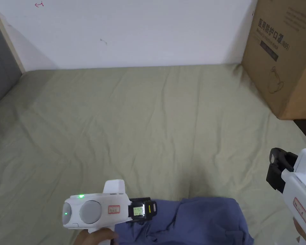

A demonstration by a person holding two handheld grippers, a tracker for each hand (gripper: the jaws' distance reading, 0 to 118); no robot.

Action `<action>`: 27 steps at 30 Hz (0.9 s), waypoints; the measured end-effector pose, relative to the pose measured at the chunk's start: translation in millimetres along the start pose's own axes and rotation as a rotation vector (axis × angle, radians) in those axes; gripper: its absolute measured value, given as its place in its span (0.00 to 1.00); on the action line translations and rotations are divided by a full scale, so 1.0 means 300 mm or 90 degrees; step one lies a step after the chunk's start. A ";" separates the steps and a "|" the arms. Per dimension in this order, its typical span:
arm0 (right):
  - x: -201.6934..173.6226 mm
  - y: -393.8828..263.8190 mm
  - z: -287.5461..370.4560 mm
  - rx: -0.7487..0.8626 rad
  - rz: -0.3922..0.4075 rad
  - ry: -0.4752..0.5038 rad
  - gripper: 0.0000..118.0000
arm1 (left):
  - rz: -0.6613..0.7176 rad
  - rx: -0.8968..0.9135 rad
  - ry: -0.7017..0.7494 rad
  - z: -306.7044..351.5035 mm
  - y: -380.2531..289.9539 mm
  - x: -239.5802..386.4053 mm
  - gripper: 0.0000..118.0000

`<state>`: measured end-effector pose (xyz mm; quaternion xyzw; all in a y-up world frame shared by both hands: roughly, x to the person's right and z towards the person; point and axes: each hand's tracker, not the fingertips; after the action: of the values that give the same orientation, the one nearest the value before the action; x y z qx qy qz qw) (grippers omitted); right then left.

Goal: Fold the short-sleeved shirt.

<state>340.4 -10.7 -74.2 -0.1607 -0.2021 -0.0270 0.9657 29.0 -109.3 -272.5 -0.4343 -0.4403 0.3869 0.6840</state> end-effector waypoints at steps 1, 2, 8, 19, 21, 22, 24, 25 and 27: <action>-0.003 0.003 0.000 0.001 0.000 0.001 0.00 | -0.003 0.018 0.013 0.020 0.009 0.009 0.87; -0.005 0.006 0.001 0.003 -0.001 0.002 0.00 | -0.252 -0.030 0.418 0.099 0.040 -0.046 0.87; -0.011 0.018 0.001 0.009 -0.002 0.010 0.00 | -0.322 0.075 0.500 0.213 0.063 -0.053 0.46; -0.010 0.011 -0.007 0.003 -0.019 0.015 0.00 | -0.367 -0.017 0.531 0.138 -0.065 -0.234 0.00; -0.009 0.010 -0.009 0.001 -0.015 0.014 0.00 | -0.369 -0.037 0.527 0.097 -0.098 -0.246 0.00; -0.007 0.009 -0.009 0.000 -0.015 0.013 0.00 | -0.372 -0.044 0.525 0.079 -0.110 -0.250 0.00; 0.000 0.008 -0.008 -0.001 -0.017 0.011 0.00 | -0.376 -0.061 0.520 0.036 -0.131 -0.254 0.00; 0.004 0.007 -0.007 -0.002 -0.018 0.009 0.00 | -0.382 -0.067 0.523 0.017 -0.140 -0.254 0.00; 0.014 0.005 -0.003 -0.002 -0.018 0.004 0.00 | -0.392 -0.079 0.526 -0.015 -0.148 -0.252 0.00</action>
<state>344.7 -9.6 -73.8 -0.1596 -0.2010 -0.0415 0.9656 16.1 -193.6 -252.2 -0.4411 -0.2628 -0.0632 0.8558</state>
